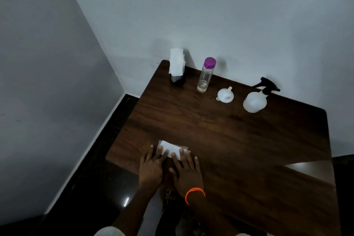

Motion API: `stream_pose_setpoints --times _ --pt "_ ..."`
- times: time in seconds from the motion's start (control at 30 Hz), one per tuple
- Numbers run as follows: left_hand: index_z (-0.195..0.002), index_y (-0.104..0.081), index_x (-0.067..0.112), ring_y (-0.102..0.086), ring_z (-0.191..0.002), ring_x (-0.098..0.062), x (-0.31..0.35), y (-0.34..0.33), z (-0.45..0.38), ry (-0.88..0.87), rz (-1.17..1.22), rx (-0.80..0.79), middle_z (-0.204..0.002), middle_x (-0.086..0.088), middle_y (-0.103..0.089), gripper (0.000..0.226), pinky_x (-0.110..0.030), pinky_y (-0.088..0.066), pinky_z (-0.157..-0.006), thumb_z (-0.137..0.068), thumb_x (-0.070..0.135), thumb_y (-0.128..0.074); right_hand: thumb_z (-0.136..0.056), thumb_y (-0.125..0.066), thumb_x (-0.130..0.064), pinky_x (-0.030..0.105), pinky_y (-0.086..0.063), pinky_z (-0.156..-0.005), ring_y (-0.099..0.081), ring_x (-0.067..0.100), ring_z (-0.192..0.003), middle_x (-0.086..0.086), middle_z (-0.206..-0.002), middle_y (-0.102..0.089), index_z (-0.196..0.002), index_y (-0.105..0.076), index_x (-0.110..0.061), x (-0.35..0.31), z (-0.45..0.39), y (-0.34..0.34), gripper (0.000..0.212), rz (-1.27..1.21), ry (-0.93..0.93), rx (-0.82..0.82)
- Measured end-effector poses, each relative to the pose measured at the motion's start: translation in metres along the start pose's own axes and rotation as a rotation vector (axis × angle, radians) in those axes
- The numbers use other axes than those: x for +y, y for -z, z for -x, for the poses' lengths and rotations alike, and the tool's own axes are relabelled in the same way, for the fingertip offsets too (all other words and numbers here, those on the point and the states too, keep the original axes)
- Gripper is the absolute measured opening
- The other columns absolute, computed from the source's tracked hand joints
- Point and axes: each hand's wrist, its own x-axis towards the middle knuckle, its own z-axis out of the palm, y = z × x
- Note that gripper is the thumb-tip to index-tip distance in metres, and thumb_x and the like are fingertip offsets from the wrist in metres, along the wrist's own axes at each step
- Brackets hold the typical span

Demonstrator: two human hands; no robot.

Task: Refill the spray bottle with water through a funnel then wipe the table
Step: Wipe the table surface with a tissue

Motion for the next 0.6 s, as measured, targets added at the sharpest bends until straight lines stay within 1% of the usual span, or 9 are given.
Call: stream_pose_setpoints --times 0.1,0.13,0.23,0.27,0.33,0.37,0.4,0.5,0.6 --pt "-0.130 -0.068 0.028 -0.048 -0.138 -0.035 0.017 -0.015 0.029 0.004 -0.001 0.013 -0.140 -0.001 -0.062 0.064 -0.051 -0.049 -0.100 -0.078 0.051 -0.040 -0.099 -0.041 -0.054 0.053 -0.015 -0.119 -0.023 0.024 -0.153 -0.001 -0.166 -0.025 -0.156 -0.030 -0.038 0.010 0.029 -0.005 0.061 0.027 0.022 -0.027" --pt "-0.131 -0.067 0.026 -0.046 -0.139 -0.035 0.026 -0.021 0.037 0.004 -0.005 -0.006 -0.141 -0.004 -0.061 0.065 -0.050 -0.049 -0.101 -0.078 0.053 -0.040 -0.099 -0.040 -0.054 0.053 -0.015 -0.119 -0.021 0.023 -0.153 -0.001 -0.166 -0.024 -0.156 -0.030 -0.038 0.015 0.038 -0.006 0.060 0.033 0.021 -0.028" --pt "-0.136 -0.063 0.022 -0.032 -0.145 -0.029 0.055 -0.036 0.049 0.033 -0.022 -0.057 -0.145 -0.010 -0.057 0.070 -0.047 -0.030 -0.110 -0.079 0.055 -0.039 -0.099 -0.039 -0.052 0.052 -0.015 -0.119 -0.022 0.022 -0.153 -0.002 -0.165 -0.024 -0.156 -0.030 -0.039 0.031 0.062 -0.005 0.059 0.034 -0.020 -0.051" --pt "-0.142 -0.056 0.023 -0.023 -0.149 -0.028 0.065 -0.036 0.051 0.043 -0.039 -0.082 -0.152 -0.010 -0.049 0.071 -0.047 -0.023 -0.114 -0.082 0.056 -0.039 -0.099 -0.039 -0.052 0.052 -0.015 -0.118 -0.024 0.022 -0.152 -0.002 -0.165 -0.026 -0.155 -0.031 -0.039 0.036 0.067 -0.004 0.059 0.034 -0.036 -0.059" --pt "-0.157 -0.028 0.025 0.001 -0.155 -0.028 0.083 -0.039 0.048 0.005 -0.098 -0.121 -0.167 -0.008 -0.017 0.074 -0.047 -0.007 -0.123 -0.092 0.059 -0.037 -0.098 -0.039 -0.052 0.051 -0.014 -0.118 -0.025 0.020 -0.152 -0.003 -0.163 -0.029 -0.155 -0.030 -0.040 0.050 0.076 -0.001 0.059 0.031 -0.076 -0.067" --pt "-0.160 -0.016 0.026 0.009 -0.155 -0.028 0.090 -0.040 0.045 -0.013 -0.112 -0.150 -0.168 -0.006 -0.004 0.078 -0.049 -0.001 -0.124 -0.094 0.061 -0.037 -0.098 -0.039 -0.052 0.051 -0.013 -0.118 -0.023 0.019 -0.152 -0.003 -0.163 -0.030 -0.155 -0.028 -0.040 0.057 0.078 0.001 0.059 0.026 -0.096 -0.066" --pt "-0.161 -0.011 0.026 0.013 -0.155 -0.029 0.095 -0.039 0.041 -0.031 -0.127 -0.159 -0.168 -0.006 0.001 0.081 -0.050 0.001 -0.124 -0.093 0.063 -0.037 -0.098 -0.038 -0.052 0.050 -0.012 -0.118 -0.021 0.019 -0.151 -0.003 -0.163 -0.030 -0.156 -0.026 -0.040 0.065 0.080 0.003 0.060 0.025 -0.112 -0.064" --pt "-0.161 -0.007 0.027 0.014 -0.154 -0.032 0.110 -0.034 0.022 -0.074 -0.162 -0.167 -0.169 -0.007 -0.001 0.081 -0.052 0.002 -0.124 -0.094 0.061 -0.039 -0.100 -0.036 -0.052 0.050 -0.011 -0.118 -0.013 0.018 -0.153 -0.002 -0.166 -0.023 -0.157 -0.017 -0.041 0.083 0.075 0.010 0.062 0.033 -0.146 -0.060" --pt "-0.160 -0.009 0.029 0.012 -0.155 -0.034 0.126 -0.024 -0.003 -0.097 -0.155 -0.137 -0.170 -0.006 -0.004 0.074 -0.054 0.001 -0.124 -0.097 0.057 -0.035 -0.100 -0.037 -0.053 0.050 -0.011 -0.118 -0.016 0.018 -0.153 -0.001 -0.166 -0.022 -0.158 -0.017 -0.041 0.099 0.059 0.020 0.062 0.015 -0.182 -0.044"
